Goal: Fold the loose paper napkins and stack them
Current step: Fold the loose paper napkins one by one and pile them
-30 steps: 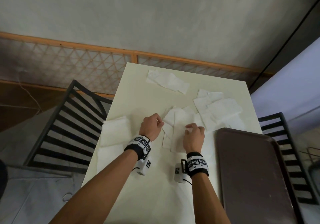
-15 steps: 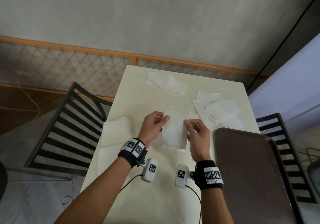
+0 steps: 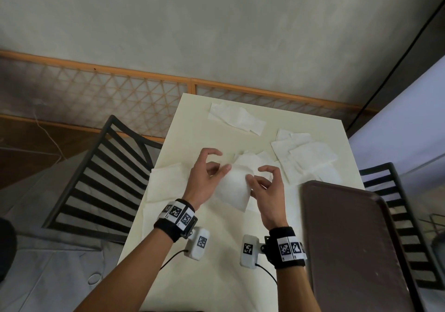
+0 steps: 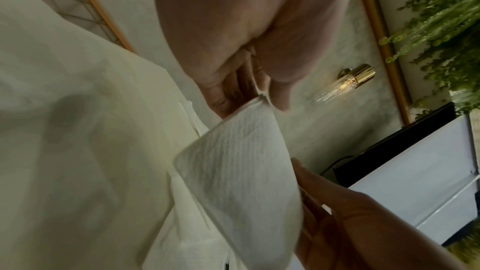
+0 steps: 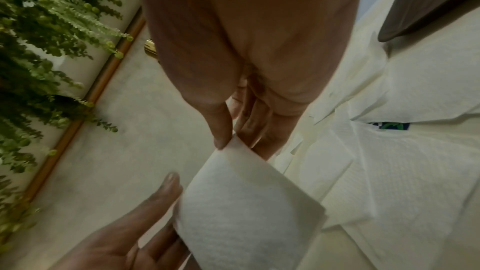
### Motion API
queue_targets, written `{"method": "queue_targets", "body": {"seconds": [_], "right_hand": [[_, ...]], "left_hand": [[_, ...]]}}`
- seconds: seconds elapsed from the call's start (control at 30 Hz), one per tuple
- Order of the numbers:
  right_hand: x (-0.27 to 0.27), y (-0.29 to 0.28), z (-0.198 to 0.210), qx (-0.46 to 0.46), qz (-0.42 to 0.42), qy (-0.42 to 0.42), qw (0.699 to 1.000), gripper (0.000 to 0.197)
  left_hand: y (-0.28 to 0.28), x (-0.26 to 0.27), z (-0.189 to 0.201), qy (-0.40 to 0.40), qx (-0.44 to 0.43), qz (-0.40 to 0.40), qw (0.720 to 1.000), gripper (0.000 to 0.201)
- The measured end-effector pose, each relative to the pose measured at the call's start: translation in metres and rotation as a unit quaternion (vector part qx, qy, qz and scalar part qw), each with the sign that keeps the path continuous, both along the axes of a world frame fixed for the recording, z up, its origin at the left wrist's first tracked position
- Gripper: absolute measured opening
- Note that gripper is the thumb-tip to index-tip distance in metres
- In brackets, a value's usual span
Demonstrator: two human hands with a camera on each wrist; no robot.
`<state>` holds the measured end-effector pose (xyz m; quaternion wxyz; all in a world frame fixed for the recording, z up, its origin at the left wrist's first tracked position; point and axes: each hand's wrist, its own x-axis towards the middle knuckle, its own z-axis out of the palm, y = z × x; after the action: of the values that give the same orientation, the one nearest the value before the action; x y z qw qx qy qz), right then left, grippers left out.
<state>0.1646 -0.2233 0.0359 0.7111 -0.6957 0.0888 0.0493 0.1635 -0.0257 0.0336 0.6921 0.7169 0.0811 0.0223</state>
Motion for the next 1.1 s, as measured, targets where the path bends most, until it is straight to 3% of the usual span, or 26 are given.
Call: {"method": "queue_targets", "body": {"seconds": [0.07,0.1,0.23,0.37,0.43,0.5,0.63,0.8,0.93,1.1], "right_hand": [[-0.001,0.002,0.008,-0.007,0.005,-0.019,1.000,0.029],[-0.001,0.003,0.013,-0.006,0.022,-0.023,0.999,0.030],[-0.004,0.004,0.035,-0.041,0.139,-0.044,0.988,0.044],[0.000,0.007,0.047,-0.035,0.118,-0.062,0.990,0.035],[0.002,0.010,0.052,-0.029,0.117,-0.053,0.991,0.036],[0.003,0.014,0.057,-0.048,0.139,-0.048,0.988,0.041],[0.005,0.025,0.059,-0.113,0.135,-0.071,0.982,0.039],[0.010,0.030,0.056,-0.153,0.145,-0.081,0.974,0.030],[0.013,0.032,0.051,-0.221,0.158,-0.097,0.957,0.027],[0.009,0.039,0.045,-0.279,0.149,-0.156,0.936,0.028]], "left_hand": [[0.005,-0.004,0.004,-0.011,0.030,-0.065,0.997,0.060],[0.007,-0.006,0.005,-0.015,0.059,-0.078,0.995,0.061],[0.014,-0.011,0.006,-0.031,0.130,-0.027,0.991,0.040],[0.023,-0.013,0.008,-0.068,0.185,-0.012,0.980,0.019],[0.027,-0.014,0.012,-0.029,0.131,-0.017,0.991,0.023],[0.030,-0.016,0.022,0.019,0.018,-0.041,0.999,0.021],[0.029,-0.021,0.033,0.086,-0.199,-0.037,0.976,0.025],[0.030,-0.022,0.031,0.117,-0.242,-0.009,0.963,0.031],[0.032,-0.021,0.026,0.098,-0.196,0.014,0.976,0.026],[0.039,-0.026,0.022,0.040,-0.021,0.000,0.999,0.017]]}}
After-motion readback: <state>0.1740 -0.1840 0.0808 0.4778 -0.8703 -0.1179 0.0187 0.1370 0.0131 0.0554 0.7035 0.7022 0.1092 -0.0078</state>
